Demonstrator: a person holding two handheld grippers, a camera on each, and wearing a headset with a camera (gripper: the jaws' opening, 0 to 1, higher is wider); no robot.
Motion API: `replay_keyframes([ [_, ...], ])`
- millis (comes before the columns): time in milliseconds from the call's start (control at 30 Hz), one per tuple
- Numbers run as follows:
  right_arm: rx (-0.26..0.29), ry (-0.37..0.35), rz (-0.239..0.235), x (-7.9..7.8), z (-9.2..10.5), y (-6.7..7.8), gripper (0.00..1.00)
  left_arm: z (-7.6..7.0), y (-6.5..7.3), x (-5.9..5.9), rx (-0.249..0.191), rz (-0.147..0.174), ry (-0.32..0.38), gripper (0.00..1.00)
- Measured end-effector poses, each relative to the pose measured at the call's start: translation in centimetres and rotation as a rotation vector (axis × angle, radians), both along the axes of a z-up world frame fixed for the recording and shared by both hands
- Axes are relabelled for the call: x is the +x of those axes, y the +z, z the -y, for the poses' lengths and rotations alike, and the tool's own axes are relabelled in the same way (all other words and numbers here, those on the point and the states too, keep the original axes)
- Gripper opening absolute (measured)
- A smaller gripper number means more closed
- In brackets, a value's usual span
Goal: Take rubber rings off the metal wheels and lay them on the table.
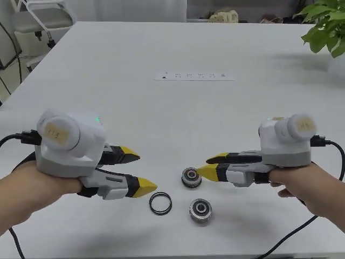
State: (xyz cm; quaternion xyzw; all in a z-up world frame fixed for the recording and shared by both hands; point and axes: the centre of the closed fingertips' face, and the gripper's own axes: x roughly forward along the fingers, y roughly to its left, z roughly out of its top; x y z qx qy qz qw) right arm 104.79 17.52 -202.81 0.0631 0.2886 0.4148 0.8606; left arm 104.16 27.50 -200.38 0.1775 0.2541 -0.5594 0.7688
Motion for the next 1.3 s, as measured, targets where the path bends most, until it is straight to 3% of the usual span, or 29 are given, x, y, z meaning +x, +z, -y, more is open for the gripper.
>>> replay_keyframes([
  [600, -0.065, -0.012, -0.013, 0.1, 1.1, -2.5, 0.26, 2.5, -2.0, 1.5, 0.0, -0.038, -0.012, 0.41],
  [1300, -0.132, 0.051, 0.01, 0.0, 0.1, -4.3, 0.22, 5.2, -4.2, 1.7, 0.015, -0.071, -0.05, 0.37],
])
